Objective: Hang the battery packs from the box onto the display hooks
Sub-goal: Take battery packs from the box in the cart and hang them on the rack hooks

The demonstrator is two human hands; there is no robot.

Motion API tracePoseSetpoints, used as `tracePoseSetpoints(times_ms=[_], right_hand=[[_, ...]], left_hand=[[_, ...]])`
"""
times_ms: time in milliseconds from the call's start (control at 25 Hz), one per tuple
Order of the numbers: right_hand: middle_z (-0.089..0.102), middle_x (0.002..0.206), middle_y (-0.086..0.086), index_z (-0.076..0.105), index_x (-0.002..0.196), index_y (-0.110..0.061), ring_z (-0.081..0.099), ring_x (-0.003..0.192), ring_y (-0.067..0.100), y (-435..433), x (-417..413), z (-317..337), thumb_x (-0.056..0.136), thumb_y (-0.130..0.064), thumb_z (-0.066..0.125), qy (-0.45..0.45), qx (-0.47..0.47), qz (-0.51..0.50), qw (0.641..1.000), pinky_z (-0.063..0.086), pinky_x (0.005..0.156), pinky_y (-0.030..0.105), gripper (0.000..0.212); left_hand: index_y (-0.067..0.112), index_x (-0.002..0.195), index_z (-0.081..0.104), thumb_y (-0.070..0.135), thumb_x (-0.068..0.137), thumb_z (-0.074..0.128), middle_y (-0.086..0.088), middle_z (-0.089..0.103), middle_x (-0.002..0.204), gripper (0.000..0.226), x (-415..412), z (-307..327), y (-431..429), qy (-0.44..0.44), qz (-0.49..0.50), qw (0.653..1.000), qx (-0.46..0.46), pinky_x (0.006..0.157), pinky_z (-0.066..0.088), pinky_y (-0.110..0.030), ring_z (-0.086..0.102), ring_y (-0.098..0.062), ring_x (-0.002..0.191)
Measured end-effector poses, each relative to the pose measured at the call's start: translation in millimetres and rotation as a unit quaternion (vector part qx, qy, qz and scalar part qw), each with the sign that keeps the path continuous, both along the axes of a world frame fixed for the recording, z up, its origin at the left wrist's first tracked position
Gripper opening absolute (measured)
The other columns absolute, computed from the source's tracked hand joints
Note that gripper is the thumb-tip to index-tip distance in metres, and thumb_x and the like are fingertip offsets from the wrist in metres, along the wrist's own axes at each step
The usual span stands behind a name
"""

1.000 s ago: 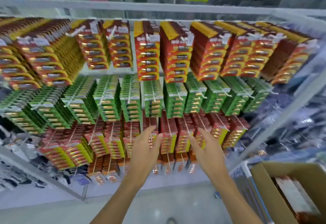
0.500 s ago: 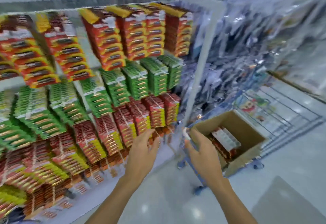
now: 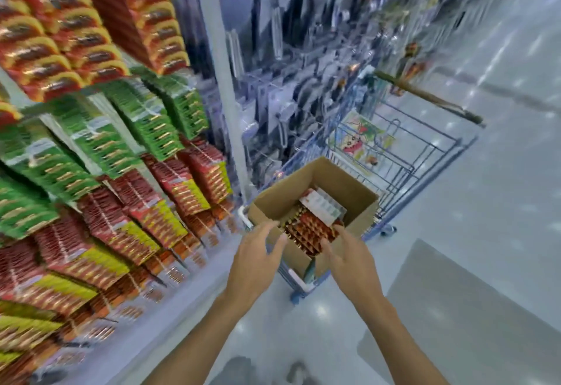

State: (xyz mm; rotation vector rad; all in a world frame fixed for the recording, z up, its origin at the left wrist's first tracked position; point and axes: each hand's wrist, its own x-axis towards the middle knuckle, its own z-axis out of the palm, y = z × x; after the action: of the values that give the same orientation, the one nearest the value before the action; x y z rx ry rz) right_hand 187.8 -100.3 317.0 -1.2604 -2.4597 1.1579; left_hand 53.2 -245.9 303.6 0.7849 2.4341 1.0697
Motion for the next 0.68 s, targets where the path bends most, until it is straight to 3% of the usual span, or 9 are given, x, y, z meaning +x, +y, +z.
tracePoseSetpoints(times_ms=[240,480,600,680], right_hand=[[0.054,0.150,0.000,0.044,0.151,-0.026,0.051,0.135,0.022,45,-21,-28,0.105,-0.046,0.052,-0.053,-0.032,-0.013,0.998,0.045,0.106,0.039,0.051],[0.052,0.153,-0.002,0.041,0.154,-0.024,0.054,0.135,0.021,103,-73,-65,0.104,-0.042,0.054,-0.123,-0.038,-0.036,0.991,0.048,0.108,0.039,0.055],[0.062,0.138,0.002,0.050,0.145,-0.017,0.060,0.108,0.018,134,-102,-82,0.105,-0.031,0.055,-0.133,-0.049,-0.039,0.989,0.048,0.092,0.031,0.044],[0.063,0.137,0.003,0.050,0.144,-0.015,0.061,0.112,0.021,154,-119,-97,0.104,-0.029,0.056,-0.147,-0.059,-0.039,0.987,0.048,0.094,0.034,0.043]], left_hand=[[0.026,0.145,0.054,0.043,0.105,0.052,0.009,0.056,0.147,0.043,-19,-30,58,-0.047,-0.033,0.998,-0.027,0.107,0.036,-0.024,0.048,-0.012,0.138],[0.024,0.144,0.055,0.043,0.105,0.052,0.006,0.059,0.145,0.043,-72,-71,120,-0.152,-0.021,0.987,-0.044,0.113,0.046,-0.039,0.052,-0.014,0.136],[0.020,0.143,0.055,0.041,0.106,0.053,0.003,0.061,0.142,0.043,-94,-93,150,-0.172,-0.019,0.982,-0.073,0.112,0.045,-0.039,0.055,-0.016,0.133],[0.020,0.143,0.055,0.043,0.105,0.052,0.003,0.063,0.140,0.044,-106,-104,171,-0.173,-0.011,0.980,-0.103,0.111,0.047,-0.041,0.058,-0.017,0.131]])
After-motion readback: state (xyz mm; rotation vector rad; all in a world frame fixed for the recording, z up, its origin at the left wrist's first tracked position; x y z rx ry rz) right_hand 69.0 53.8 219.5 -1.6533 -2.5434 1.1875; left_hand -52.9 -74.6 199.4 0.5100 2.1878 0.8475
